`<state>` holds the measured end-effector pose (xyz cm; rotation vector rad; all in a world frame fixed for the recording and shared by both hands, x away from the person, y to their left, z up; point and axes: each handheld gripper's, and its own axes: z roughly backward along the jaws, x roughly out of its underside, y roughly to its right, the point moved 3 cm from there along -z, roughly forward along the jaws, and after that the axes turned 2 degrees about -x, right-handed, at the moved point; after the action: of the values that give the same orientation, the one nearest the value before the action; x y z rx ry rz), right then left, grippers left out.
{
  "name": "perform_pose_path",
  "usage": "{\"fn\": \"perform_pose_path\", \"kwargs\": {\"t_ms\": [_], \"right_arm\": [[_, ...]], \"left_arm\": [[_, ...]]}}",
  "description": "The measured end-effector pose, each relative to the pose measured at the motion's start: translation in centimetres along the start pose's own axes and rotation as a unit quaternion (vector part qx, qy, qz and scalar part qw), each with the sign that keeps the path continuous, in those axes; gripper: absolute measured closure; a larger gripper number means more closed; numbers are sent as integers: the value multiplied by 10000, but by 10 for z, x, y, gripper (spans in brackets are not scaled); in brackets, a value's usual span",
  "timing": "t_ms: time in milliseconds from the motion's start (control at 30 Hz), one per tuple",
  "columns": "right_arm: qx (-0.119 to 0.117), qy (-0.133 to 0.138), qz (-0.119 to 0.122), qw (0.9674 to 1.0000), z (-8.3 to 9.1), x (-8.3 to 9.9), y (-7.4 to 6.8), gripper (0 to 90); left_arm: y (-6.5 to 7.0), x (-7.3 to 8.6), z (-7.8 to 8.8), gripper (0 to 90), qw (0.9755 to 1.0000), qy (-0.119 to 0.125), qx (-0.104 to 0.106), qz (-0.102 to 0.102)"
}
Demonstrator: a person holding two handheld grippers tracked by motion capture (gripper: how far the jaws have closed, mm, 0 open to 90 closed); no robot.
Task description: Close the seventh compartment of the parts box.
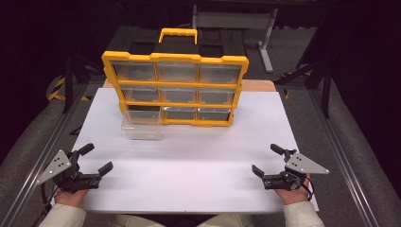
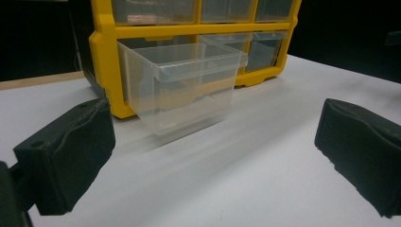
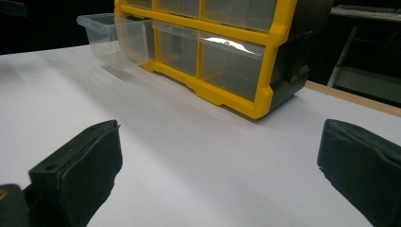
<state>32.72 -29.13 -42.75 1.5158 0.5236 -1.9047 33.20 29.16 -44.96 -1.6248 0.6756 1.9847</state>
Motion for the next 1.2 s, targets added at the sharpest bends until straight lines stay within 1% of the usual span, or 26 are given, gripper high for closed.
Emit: {"fn": "perform_pose_path", "kwargs": {"t_ms": [267, 300, 600, 633, 700, 833, 900, 967, 1000, 1100, 1200], "right_arm": [[-32, 1, -47, 10000, 0, 1, 1, 13], [-33, -6, -60, 10000, 0, 1, 1, 13], [-44, -1, -63, 10000, 0, 1, 1, 13], [-45, 1, -64, 10000, 0, 1, 0, 13], [-52, -6, -59, 10000, -1, 1, 1, 13], [-58, -5, -60, 10000, -1, 1, 1, 13], [-54, -16, -66, 10000, -1, 1, 1, 13], [-57, -12, -66, 10000, -1, 1, 1, 13], [-60, -17, -60, 10000, -1, 1, 0, 13], [-57, -19, -62, 10000, -1, 1, 0, 13], [-65, -24, -64, 10000, -1, 1, 0, 13]], "left_arm": [[0, 0, 0, 0, 10000, -8, 8, 15], [0, 0, 0, 0, 10000, 19, -3, 29], [0, 0, 0, 1, 10000, 8, -16, 30], [-1, 0, 0, 1, 10000, -30, -4, 24], [-1, 0, 0, 1, 10000, -34, 8, 41], [-1, -2, -2, 1, 10000, 8, 4, 58], [-1, -4, -3, 1, 9999, 43, 13, 106], [-1, -6, -3, 1, 9999, 43, 5, 112], [-1, -7, -3, 2, 9999, 84, 7, 116], [-2, -13, -2, 3, 9999, 130, -8, 102], [-3, -16, -3, 3, 9999, 111, -1, 85]]}}
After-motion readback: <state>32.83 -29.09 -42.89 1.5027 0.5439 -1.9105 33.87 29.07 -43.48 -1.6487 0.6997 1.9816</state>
